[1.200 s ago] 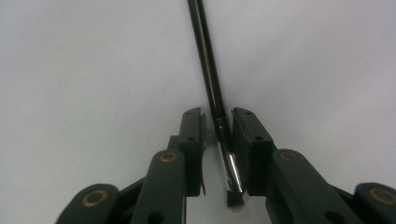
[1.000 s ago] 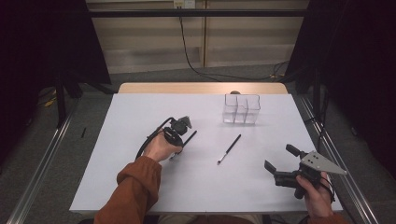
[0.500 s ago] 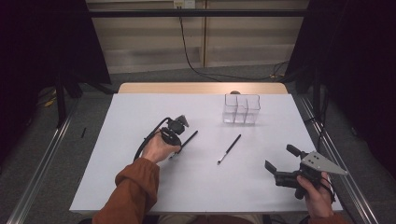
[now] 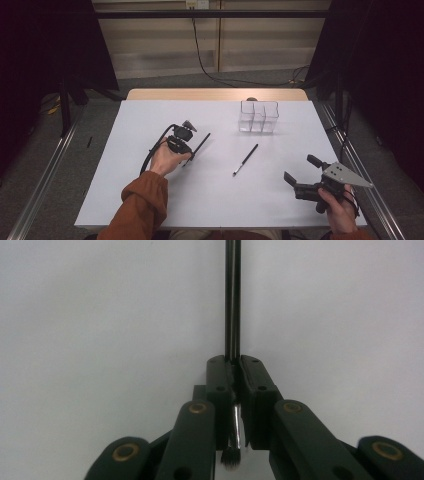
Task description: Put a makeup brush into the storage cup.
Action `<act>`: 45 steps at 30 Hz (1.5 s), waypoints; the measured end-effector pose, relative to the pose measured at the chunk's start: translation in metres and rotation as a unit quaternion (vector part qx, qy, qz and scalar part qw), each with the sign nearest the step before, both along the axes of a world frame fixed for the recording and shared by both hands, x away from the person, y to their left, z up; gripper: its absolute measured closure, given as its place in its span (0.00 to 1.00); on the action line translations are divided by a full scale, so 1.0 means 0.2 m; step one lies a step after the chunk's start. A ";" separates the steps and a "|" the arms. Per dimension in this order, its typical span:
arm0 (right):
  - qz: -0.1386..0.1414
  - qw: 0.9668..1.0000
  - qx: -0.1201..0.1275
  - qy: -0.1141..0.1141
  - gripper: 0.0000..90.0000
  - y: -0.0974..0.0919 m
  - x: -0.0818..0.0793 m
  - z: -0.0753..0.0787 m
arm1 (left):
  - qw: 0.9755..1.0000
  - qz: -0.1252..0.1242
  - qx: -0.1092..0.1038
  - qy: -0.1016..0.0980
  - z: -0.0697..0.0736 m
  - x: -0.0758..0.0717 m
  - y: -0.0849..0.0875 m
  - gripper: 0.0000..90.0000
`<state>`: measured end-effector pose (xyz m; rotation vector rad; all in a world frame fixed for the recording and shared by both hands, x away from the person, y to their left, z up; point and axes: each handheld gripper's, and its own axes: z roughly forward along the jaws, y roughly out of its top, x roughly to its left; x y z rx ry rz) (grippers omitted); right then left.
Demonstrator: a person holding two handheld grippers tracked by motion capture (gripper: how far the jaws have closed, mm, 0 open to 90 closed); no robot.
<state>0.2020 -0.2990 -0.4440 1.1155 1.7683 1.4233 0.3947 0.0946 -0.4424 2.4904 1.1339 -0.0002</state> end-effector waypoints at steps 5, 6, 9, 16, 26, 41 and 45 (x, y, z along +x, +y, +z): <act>0.000 1.000 -0.002 0.000 0.00 0.00 0.00 0.00 | 0.999 -0.006 -0.029 -0.025 0.04 -0.02 0.01 0.93; 0.000 1.000 -0.002 0.001 0.00 0.00 0.00 0.00 | 0.999 -0.005 -0.036 -0.029 0.05 -0.02 0.02 0.93; -0.004 1.000 -0.002 0.003 0.00 0.00 0.00 0.00 | 0.997 -0.004 -0.061 -0.049 0.07 -0.03 0.04 0.93; -0.005 1.000 0.000 0.001 0.00 0.00 0.00 0.00 | 0.989 0.009 -0.109 -0.095 0.08 -0.05 0.10 0.93; -0.005 1.000 0.000 0.001 0.00 0.00 0.01 0.00 | 0.972 0.009 -0.184 -0.147 0.14 -0.11 0.16 0.93; -0.006 1.000 0.003 0.001 0.00 0.00 0.01 0.00 | 0.956 -0.054 -0.239 -0.163 0.21 -0.23 0.12 0.93; -0.005 1.000 0.005 0.001 0.00 0.00 0.01 0.00 | 0.954 -0.065 -0.243 -0.164 0.22 -0.27 0.12 0.93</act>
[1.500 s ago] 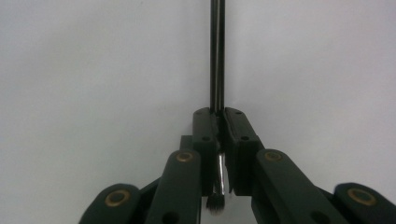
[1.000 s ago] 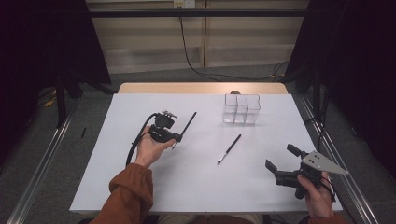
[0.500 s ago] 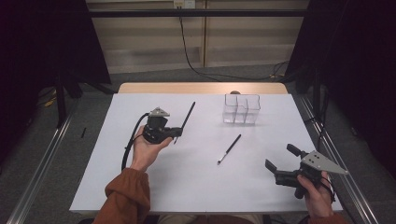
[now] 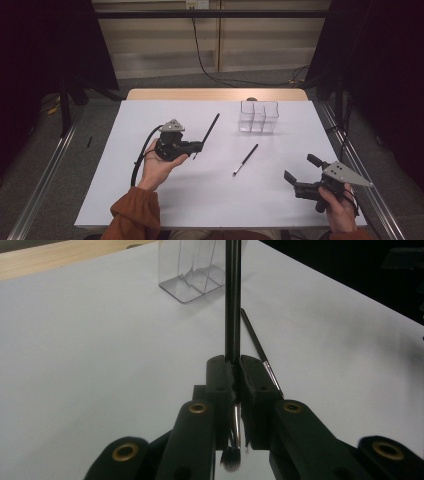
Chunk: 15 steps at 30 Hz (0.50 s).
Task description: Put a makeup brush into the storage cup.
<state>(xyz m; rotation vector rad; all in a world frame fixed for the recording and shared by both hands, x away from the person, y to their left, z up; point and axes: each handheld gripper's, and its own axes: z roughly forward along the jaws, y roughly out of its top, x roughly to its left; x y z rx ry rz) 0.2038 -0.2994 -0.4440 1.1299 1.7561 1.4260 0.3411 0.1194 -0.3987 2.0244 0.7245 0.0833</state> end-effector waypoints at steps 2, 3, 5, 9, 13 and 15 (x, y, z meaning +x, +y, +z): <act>0.001 1.000 0.000 0.000 0.00 0.00 0.00 0.00 | 1.000 -0.002 -0.006 -0.002 0.00 -0.02 0.01 0.93; 0.001 1.000 0.000 0.000 0.00 0.00 0.00 0.00 | 1.000 -0.005 -0.005 -0.001 0.00 -0.02 0.02 0.93; 0.004 1.000 -0.004 -0.001 0.00 0.00 0.00 0.00 | 1.000 -0.006 -0.013 -0.002 -0.01 -0.03 0.03 0.93; 0.003 1.000 -0.003 -0.001 0.00 0.01 0.01 0.00 | 0.999 -0.024 -0.024 -0.007 0.00 -0.06 0.03 0.93; 0.004 1.000 -0.003 -0.001 0.00 0.00 0.00 0.00 | 0.999 -0.031 -0.021 -0.009 0.00 -0.09 0.02 0.93; 0.003 1.000 -0.001 -0.001 0.00 0.01 0.00 0.00 | 0.999 -0.032 -0.025 -0.005 0.01 -0.10 0.03 0.93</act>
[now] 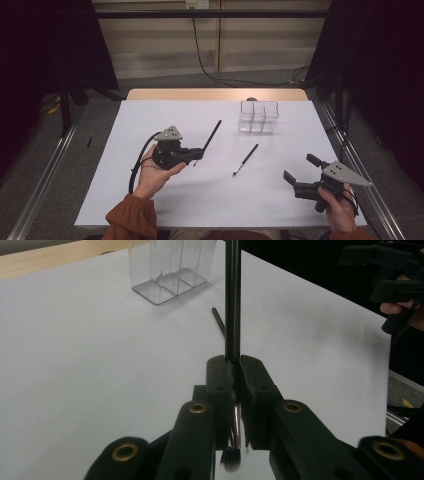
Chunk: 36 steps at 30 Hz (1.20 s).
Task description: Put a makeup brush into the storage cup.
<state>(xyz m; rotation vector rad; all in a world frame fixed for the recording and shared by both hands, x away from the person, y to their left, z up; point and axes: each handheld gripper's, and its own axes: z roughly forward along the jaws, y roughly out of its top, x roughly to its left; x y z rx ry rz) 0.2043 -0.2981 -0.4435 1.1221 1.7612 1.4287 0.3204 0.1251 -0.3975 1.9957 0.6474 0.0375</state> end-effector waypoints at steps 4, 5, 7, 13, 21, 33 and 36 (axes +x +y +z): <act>0.005 1.000 -0.003 0.000 0.00 0.00 0.00 0.00 | 1.000 -0.003 -0.004 0.003 0.01 -0.02 0.01 0.93; 0.006 1.000 -0.002 0.001 0.00 0.01 0.00 0.00 | 1.000 -0.005 -0.001 0.003 0.01 -0.02 0.01 0.93; 0.008 1.000 -0.002 0.000 0.00 0.01 0.00 0.00 | 1.000 -0.008 0.004 0.001 0.01 -0.04 0.01 0.93; 0.010 1.000 0.002 0.001 0.00 0.01 0.00 0.00 | 1.000 -0.022 0.006 0.006 0.02 -0.08 0.00 0.93; 0.020 1.000 -0.002 0.003 0.00 0.02 0.00 0.00 | 0.998 -0.050 0.019 0.018 0.02 -0.11 -0.02 0.93; 0.026 1.000 -0.005 0.002 0.00 0.02 0.00 0.00 | 0.995 -0.085 0.044 0.038 0.03 -0.15 -0.05 0.93; 0.027 1.000 -0.004 0.005 0.00 0.02 0.00 0.00 | 0.992 -0.099 0.061 0.044 0.06 -0.18 -0.07 0.93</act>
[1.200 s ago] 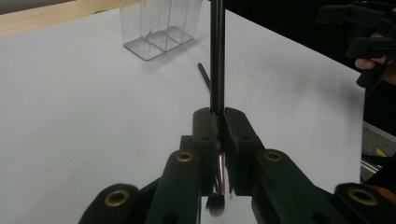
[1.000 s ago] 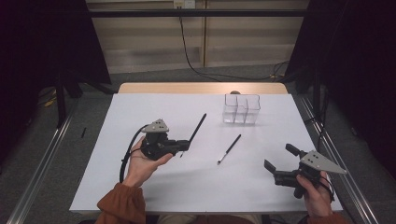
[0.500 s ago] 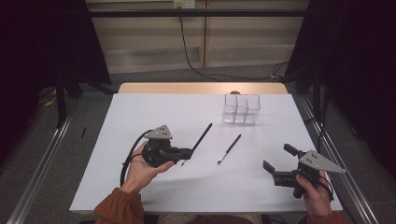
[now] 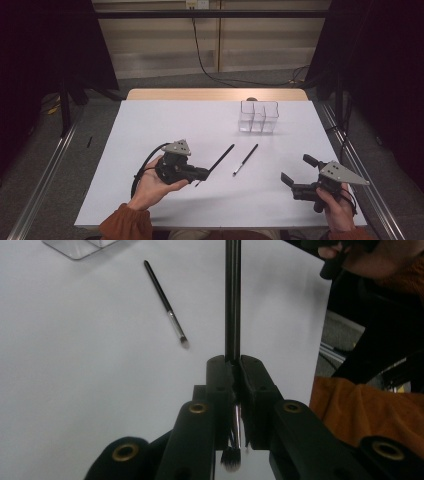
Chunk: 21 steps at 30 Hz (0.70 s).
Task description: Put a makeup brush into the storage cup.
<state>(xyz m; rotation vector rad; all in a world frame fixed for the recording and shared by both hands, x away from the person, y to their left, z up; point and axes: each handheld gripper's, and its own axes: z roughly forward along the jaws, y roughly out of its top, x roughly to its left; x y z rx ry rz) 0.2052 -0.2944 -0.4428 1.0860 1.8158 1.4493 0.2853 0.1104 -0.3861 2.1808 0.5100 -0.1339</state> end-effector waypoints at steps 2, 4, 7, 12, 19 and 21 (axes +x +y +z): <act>0.003 1.000 0.001 -0.001 0.00 0.00 0.00 0.00 | 1.000 -0.003 0.002 -0.004 0.02 -0.01 -0.01 0.93; 0.007 1.000 0.005 0.000 0.00 0.01 0.00 0.00 | 1.000 -0.004 0.006 -0.006 0.02 0.00 -0.02 0.93; 0.020 1.000 -0.002 -0.002 0.00 0.02 -0.01 0.00 | 1.000 -0.010 0.018 -0.013 0.02 0.00 -0.03 0.93; 0.036 0.999 -0.006 -0.003 0.00 0.03 -0.01 0.01 | 0.999 -0.026 0.040 -0.014 0.04 -0.01 -0.05 0.93; 0.054 0.999 -0.004 0.000 0.00 0.06 -0.01 0.01 | 0.998 -0.028 0.048 -0.007 0.04 -0.02 -0.04 0.93; 0.059 0.998 -0.005 0.002 0.00 0.06 -0.01 0.01 | 0.997 -0.033 0.063 -0.010 0.04 -0.02 -0.05 0.93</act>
